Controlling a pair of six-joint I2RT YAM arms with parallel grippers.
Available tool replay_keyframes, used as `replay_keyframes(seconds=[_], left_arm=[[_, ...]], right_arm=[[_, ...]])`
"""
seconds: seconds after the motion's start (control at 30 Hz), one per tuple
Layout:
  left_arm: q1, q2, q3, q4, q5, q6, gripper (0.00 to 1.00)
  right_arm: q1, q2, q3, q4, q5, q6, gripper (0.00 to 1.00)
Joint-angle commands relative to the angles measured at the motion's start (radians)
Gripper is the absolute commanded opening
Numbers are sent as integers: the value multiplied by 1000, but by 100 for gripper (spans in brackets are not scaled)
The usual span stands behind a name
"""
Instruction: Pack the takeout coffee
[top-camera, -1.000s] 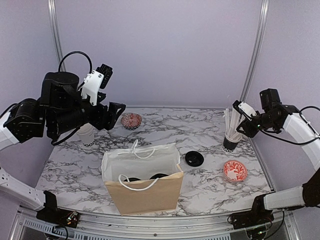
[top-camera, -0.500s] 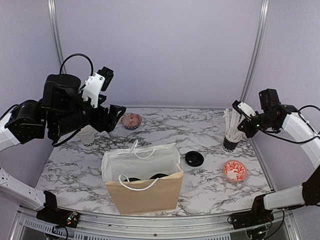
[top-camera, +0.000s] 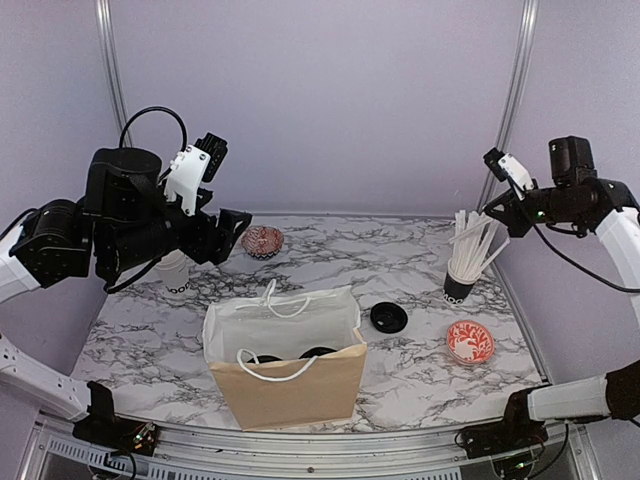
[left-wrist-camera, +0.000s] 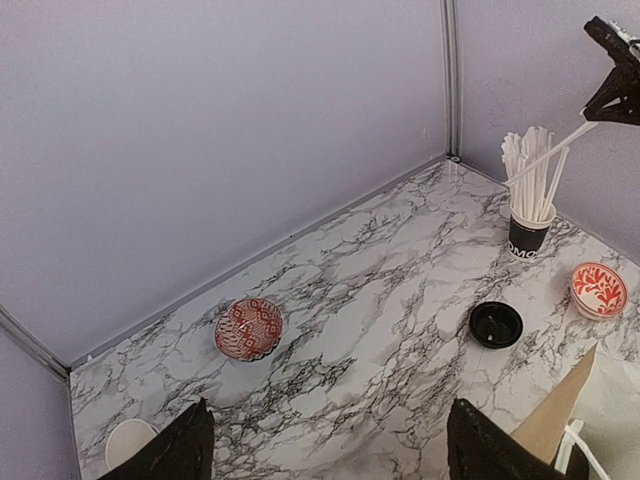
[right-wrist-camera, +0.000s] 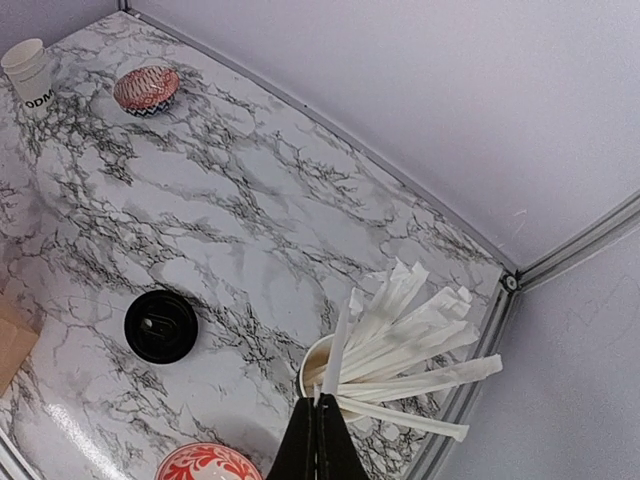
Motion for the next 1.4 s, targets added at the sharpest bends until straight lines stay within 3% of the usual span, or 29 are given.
replay_keyframes(seconds=[0.0, 0.17, 0.47, 0.7, 1.1, 1.37], left_arm=[[10, 8, 35, 28, -19, 22, 81], [15, 29, 62, 27, -18, 26, 81], [28, 54, 80, 25, -45, 31, 81], [65, 49, 76, 12, -112, 63, 82], [121, 18, 75, 3, -173, 29, 82], [127, 35, 87, 0, -182, 11, 82]], right_arm=[[-8, -16, 152, -84, -116, 25, 0], [-8, -16, 245, -104, -234, 17, 0], [3, 59, 425, -231, -740, -66, 0], [127, 85, 451, -259, -953, -98, 0], [428, 98, 403, -413, -855, -278, 0], [549, 103, 310, -375, -807, -266, 0]])
